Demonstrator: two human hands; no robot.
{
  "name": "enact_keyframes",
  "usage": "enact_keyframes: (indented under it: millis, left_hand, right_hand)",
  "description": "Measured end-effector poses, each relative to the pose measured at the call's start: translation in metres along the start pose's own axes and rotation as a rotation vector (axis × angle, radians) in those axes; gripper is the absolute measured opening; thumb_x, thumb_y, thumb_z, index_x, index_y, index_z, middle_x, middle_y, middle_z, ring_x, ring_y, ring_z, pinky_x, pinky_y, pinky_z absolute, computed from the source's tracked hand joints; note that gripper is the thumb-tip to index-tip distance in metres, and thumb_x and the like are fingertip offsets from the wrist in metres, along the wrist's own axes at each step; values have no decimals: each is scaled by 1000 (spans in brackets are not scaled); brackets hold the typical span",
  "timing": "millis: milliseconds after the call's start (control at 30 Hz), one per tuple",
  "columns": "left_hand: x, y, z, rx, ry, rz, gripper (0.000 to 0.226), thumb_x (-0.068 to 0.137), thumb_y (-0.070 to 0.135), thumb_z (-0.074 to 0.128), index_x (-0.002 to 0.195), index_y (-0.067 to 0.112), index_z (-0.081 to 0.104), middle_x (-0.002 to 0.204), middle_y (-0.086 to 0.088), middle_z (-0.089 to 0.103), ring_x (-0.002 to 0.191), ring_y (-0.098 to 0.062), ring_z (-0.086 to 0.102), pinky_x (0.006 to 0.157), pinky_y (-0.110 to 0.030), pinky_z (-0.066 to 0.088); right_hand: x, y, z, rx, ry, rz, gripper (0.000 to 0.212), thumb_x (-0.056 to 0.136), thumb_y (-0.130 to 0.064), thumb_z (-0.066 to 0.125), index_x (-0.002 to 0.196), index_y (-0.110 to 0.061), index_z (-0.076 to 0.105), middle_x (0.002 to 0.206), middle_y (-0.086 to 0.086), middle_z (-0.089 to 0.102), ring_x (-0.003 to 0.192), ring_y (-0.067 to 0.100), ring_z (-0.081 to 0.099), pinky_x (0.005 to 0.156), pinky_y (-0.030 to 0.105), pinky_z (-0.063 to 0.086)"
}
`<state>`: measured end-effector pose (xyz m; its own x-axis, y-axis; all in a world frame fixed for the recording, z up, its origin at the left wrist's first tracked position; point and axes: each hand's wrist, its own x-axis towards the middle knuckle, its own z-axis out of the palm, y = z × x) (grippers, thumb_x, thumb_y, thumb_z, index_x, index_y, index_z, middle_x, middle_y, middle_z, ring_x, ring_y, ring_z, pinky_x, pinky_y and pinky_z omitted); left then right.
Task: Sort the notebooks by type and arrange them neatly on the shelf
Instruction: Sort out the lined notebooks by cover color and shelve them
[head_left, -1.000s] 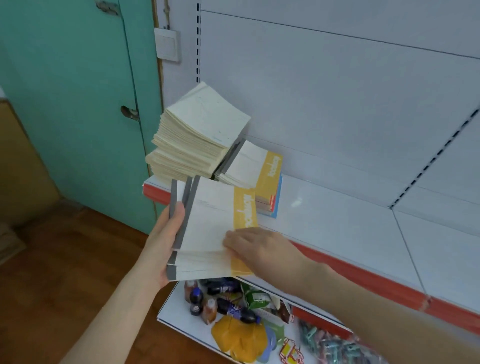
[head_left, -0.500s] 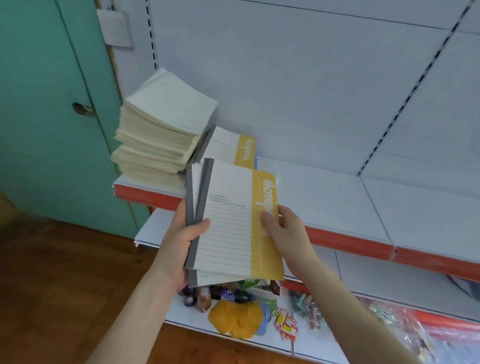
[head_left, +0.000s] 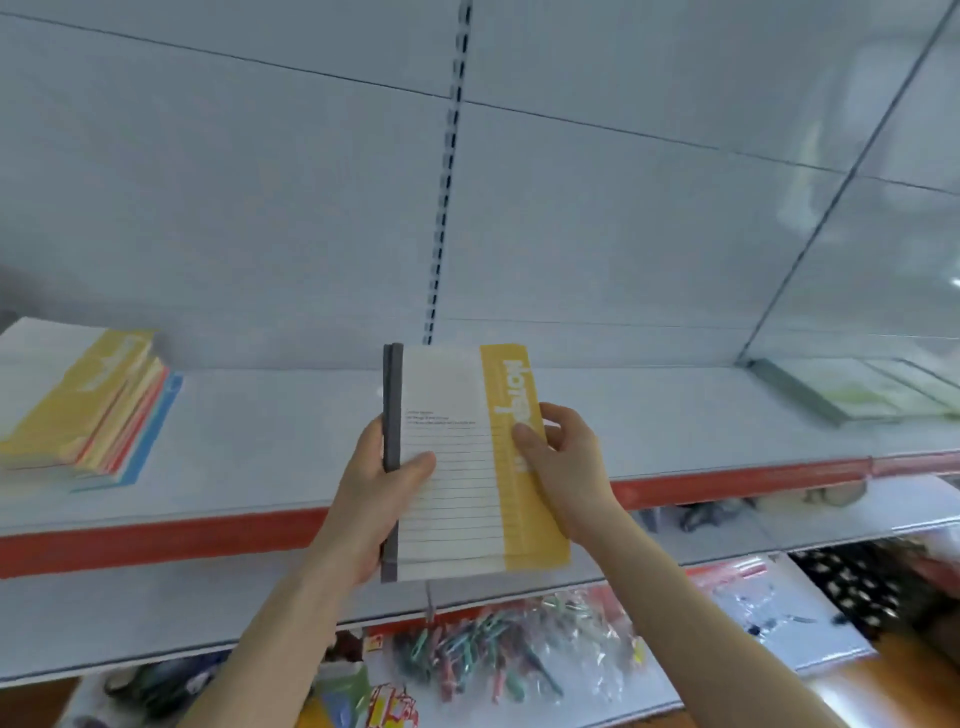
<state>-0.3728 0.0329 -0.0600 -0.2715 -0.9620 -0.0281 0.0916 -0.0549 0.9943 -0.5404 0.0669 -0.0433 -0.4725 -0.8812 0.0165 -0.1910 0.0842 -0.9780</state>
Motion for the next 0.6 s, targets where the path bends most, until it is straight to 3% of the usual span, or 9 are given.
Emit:
enact_keyframes:
  millis: [133,333,500,600]
  left_hand:
    - [32,-10,134,-7,-86,-23,59,89,7,58,139,23,32,97,2,62,90,-18,64,81,-39,52]
    - [76,-35,278,43,-260,-20,39,89,3,56,117,26,41,91,3,62,82,-12,62,61,-22,46]
    - [126,-62,373,90,-335,-52,42,86,1,55,121,22,45,96,2,63,87,-14,63,66,-24,50]
    - [162,-78,414,100,-314,-88,46,86,-1,55,126,16,42,100,-3,63,88,-19,62,69,-28,49]
  right_hand:
    - [34,19,-125,-31,168,17,26,91,-15,56,116,-14,52,96,3,66,75,13,64,61,24,52]
    - [72,55,-251,-71,394,87,19,90,-11,56,108,-15,55,87,1,66,66,7,61,51,14,49]
    - [130,90,-326,-161,491,163,17,90,-15,55,106,-19,58,80,-9,63,68,8,60,59,21,47]
    - [174,108,-356,-195,512,205,12,90,-16,54,100,-21,60,78,-11,60,66,5,57,58,18,45]
